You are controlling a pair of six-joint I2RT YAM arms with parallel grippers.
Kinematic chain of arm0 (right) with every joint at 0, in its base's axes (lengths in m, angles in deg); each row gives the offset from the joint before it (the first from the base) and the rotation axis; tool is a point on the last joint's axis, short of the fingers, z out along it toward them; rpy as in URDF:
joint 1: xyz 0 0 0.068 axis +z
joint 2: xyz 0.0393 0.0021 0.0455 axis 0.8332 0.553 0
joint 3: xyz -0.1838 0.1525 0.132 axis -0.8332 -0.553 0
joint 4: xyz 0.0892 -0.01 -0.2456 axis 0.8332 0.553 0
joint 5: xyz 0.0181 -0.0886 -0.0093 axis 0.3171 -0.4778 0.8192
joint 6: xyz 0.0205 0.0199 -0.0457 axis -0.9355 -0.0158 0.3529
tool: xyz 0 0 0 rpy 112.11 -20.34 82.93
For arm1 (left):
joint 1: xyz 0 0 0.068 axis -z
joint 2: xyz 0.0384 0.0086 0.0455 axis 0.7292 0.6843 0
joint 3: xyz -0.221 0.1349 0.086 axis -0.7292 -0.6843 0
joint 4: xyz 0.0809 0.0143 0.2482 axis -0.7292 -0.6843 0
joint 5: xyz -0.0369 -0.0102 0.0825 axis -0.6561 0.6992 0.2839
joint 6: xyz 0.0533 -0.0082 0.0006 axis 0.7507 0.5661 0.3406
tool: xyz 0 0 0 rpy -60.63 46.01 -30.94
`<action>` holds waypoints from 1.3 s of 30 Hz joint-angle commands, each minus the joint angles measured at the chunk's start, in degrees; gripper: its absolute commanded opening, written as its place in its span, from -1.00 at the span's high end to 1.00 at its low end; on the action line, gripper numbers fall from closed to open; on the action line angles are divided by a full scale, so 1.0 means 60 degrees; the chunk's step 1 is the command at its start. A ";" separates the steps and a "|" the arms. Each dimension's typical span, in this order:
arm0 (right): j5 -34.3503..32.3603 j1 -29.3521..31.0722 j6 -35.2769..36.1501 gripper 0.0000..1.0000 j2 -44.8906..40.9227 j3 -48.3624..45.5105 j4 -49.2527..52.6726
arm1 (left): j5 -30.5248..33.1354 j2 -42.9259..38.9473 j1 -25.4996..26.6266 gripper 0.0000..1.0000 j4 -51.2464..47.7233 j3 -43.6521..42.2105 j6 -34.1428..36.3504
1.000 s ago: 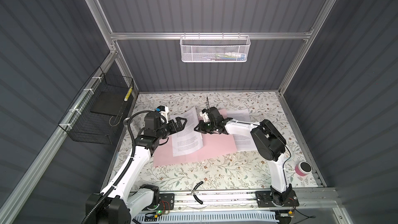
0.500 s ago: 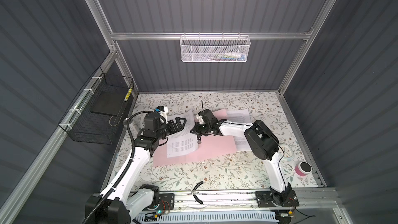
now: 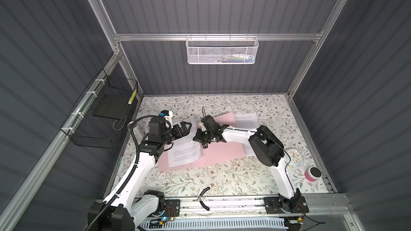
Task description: Put the files into the folder
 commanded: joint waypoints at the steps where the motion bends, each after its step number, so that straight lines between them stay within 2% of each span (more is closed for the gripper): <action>1: -0.0205 0.0155 -0.0265 1.00 0.0240 0.0256 0.0046 | 0.0089 -0.0080 -0.0065 -0.98 -0.0059 -0.0102 0.0083; 13: -0.0521 0.0353 -0.1025 1.00 0.0382 0.0205 -0.0095 | 0.0153 -0.0113 -0.0065 -0.97 -0.0176 -0.0204 0.0069; 16: -0.0398 0.0341 -0.0873 1.00 0.0351 0.0165 -0.0147 | 0.0183 -0.0109 -0.0065 -0.98 -0.0165 -0.0204 0.0065; 19: -0.0122 0.0242 -0.0140 0.43 0.0417 0.0552 0.0180 | 0.0217 -0.0143 -0.0065 -0.97 -0.0119 -0.0251 0.0071; 22: 0.0273 0.0180 0.0539 0.16 0.0579 0.0916 0.0320 | 0.0323 -0.0180 -0.0065 -0.97 -0.0173 -0.0212 0.0133; 27: 0.0838 0.0008 0.0580 0.10 0.0975 0.1209 0.0110 | 0.0365 -0.0195 -0.0065 -0.97 -0.0261 -0.0168 0.0296; 39: 0.1277 -0.0589 0.0823 0.09 0.1464 0.1953 0.0135 | 0.0297 0.0015 -0.0064 -0.97 -0.0181 -0.0211 0.0342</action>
